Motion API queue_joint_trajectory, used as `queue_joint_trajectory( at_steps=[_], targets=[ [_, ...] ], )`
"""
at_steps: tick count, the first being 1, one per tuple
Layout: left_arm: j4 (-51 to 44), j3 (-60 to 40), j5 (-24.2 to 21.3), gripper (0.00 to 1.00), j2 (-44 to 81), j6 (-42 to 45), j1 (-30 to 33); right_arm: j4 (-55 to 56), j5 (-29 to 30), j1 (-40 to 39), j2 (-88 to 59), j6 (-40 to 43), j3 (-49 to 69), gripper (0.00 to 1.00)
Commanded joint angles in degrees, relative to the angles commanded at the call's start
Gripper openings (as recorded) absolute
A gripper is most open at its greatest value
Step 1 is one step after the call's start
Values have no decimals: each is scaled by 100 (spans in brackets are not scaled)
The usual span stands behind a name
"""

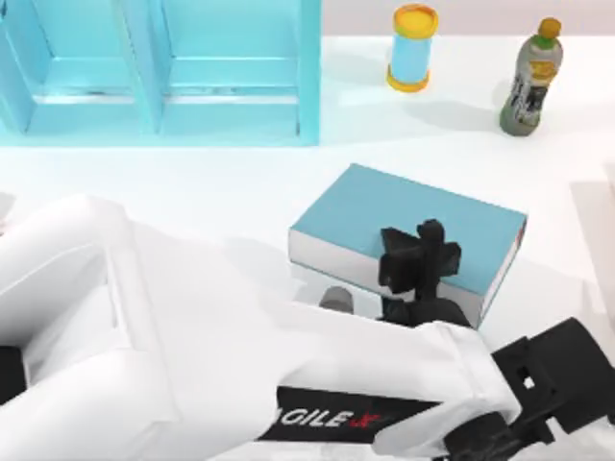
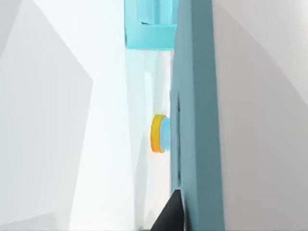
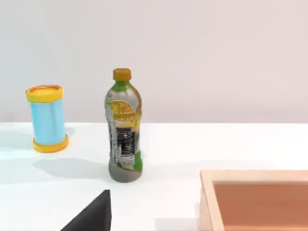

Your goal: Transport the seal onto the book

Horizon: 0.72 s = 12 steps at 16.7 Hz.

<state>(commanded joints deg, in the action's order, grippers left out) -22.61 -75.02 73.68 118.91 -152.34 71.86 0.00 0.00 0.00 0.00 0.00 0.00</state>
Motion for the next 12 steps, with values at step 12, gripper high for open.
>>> queue_joint_trajectory(
  at_steps=[12],
  targets=[
    [-247,-12,5,0,28,-223,40,0,0,0,0,0,0,100]
  ],
)
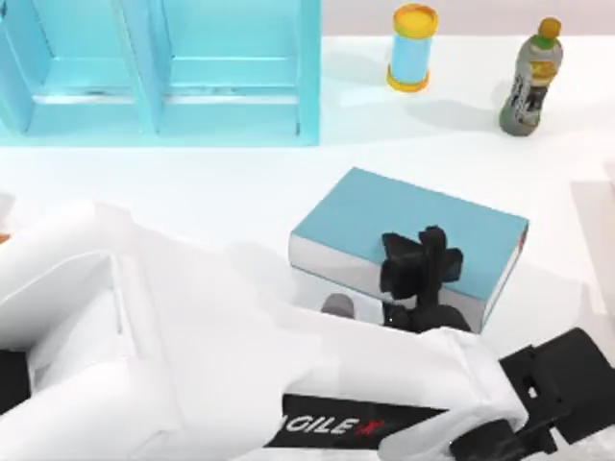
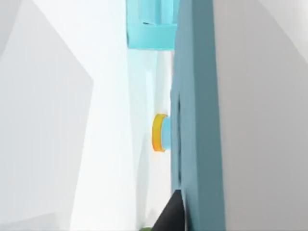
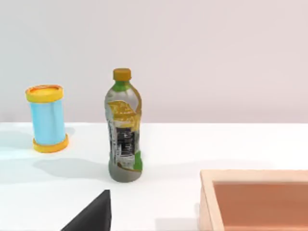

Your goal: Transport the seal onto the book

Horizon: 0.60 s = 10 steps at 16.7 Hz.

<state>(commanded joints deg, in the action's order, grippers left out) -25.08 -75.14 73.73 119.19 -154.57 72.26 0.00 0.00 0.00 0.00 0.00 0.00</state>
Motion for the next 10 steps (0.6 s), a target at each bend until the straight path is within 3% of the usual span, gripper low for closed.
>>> queue_joint_trajectory(
  at_steps=[9,10],
  targets=[
    [583,222,-7,0,334,15,1,0,0,0,0,0,0,100],
    [583,222,-7,8,334,15,1,0,0,0,0,0,0,100]
  ],
)
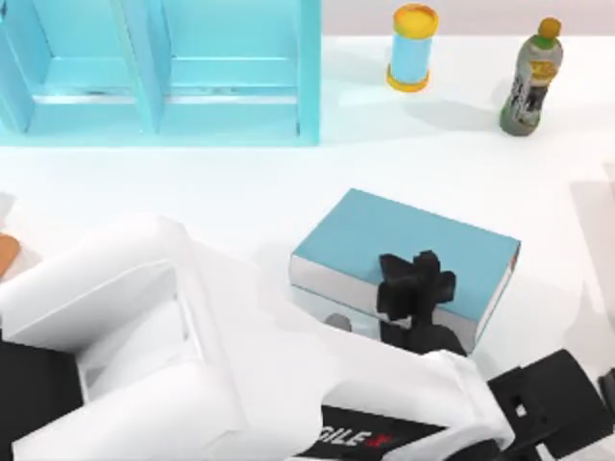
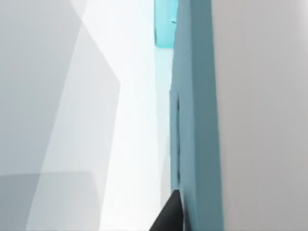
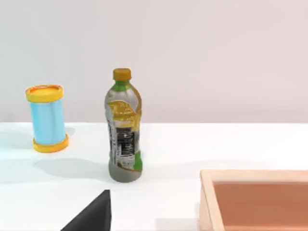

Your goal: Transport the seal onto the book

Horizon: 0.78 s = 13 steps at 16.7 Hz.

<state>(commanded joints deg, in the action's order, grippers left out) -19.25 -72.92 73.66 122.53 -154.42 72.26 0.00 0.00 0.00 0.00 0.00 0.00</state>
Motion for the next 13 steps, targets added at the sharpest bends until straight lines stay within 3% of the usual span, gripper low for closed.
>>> queue_joint_trajectory(
  at_steps=[12,13],
  targets=[
    [0,0,0,98,0,0,0,0,0,0,0,0,0,100],
    [0,0,0,100,0,0,0,0,0,0,0,0,0,100]
  ],
)
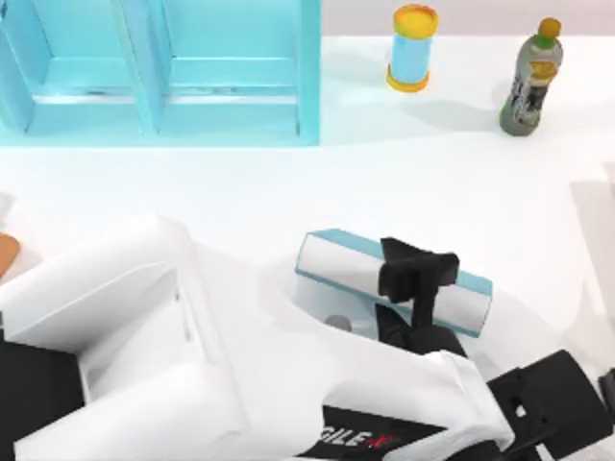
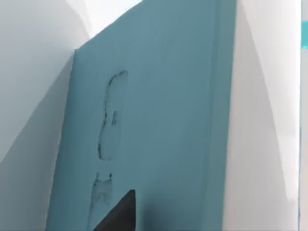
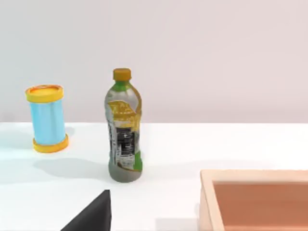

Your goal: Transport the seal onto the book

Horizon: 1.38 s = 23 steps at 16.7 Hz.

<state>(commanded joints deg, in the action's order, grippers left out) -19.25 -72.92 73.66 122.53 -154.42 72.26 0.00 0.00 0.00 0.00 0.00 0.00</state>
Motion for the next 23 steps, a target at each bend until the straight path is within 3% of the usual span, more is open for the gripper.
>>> queue_joint_trajectory(
  at_steps=[9,12,16,23],
  targets=[
    [-12,7,-4,100,7,-9,7,0,0,0,0,0,0,100],
    [-388,-98,2,100,121,-383,156,0,0,0,0,0,0,100],
    [-1745,-419,-75,100,426,-1730,590,0,0,0,0,0,0,100],
    [-5566,-1191,-424,100,903,-5317,1628,0,0,0,0,0,0,100]
  ],
)
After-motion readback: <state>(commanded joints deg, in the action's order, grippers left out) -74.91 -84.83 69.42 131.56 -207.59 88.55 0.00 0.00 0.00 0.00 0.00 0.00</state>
